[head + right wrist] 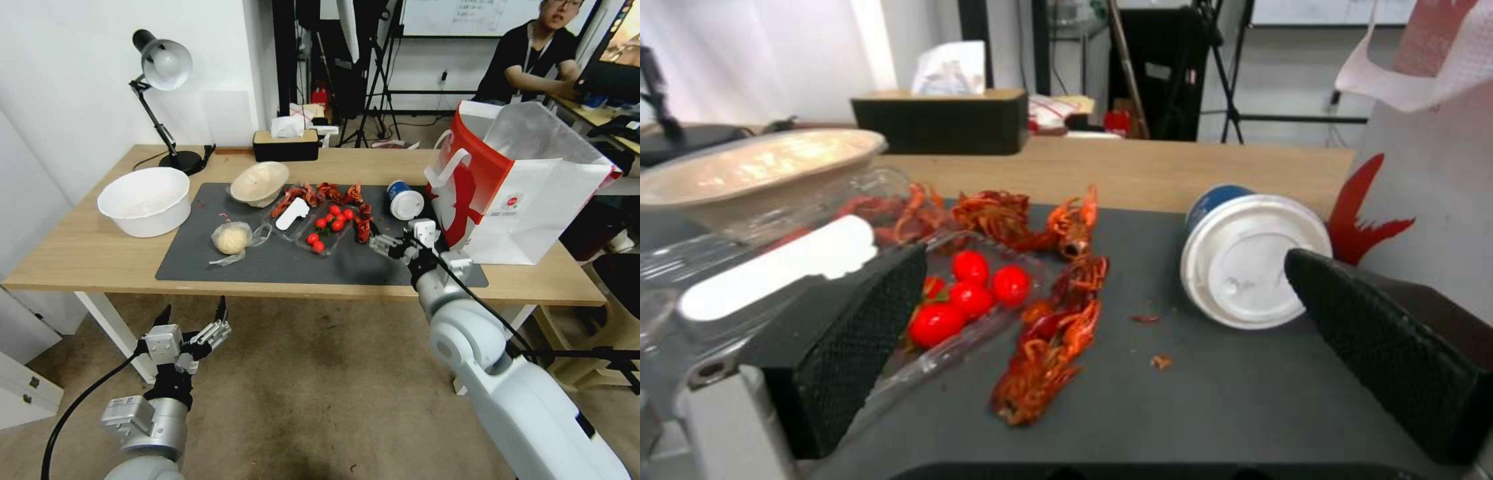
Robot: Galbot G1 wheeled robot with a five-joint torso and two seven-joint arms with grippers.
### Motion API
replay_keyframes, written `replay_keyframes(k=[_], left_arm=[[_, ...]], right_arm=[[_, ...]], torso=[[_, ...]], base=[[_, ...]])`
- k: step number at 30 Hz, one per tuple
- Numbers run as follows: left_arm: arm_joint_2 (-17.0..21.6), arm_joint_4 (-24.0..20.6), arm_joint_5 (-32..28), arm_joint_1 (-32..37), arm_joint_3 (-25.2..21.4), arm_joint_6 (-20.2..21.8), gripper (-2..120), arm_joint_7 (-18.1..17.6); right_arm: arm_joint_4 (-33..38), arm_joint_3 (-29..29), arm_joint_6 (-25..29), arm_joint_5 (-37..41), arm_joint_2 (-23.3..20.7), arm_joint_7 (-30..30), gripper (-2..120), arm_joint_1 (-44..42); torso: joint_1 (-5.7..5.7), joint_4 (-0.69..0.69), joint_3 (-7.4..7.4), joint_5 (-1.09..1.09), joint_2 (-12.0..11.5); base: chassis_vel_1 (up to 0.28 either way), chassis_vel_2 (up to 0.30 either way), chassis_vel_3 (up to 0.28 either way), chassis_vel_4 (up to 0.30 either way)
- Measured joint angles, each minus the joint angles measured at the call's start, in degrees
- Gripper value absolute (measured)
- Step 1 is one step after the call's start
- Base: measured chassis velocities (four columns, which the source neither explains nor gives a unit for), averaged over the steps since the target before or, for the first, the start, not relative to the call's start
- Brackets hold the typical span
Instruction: Pick up the trash from the table and place it into the takeout bag.
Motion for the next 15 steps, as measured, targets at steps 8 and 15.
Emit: replay_keyframes(k=[8, 15], left_arm=[[-0.11, -0.05, -0.02, 0.14, -0.12, 0.01, 100, -0.03], [-0.13, 0.04, 0.0, -0.14, -0.18, 0.05, 100, -0.05]], right_arm=[[-3.33, -2.79, -5.0, 4.6, 0.19, 6.4, 100, 6.05], [-7.44, -4.48, -7.53, 7.17, 0.49, 9.72, 100, 10.87]], torso=[[0.0, 0.0, 0.0, 0.0, 0.0], [0.0, 0.0, 0.0, 0.01, 0.0]], base=[[0.0, 0.0, 0.0, 0.0], [0.0, 0.0, 0.0, 0.0]])
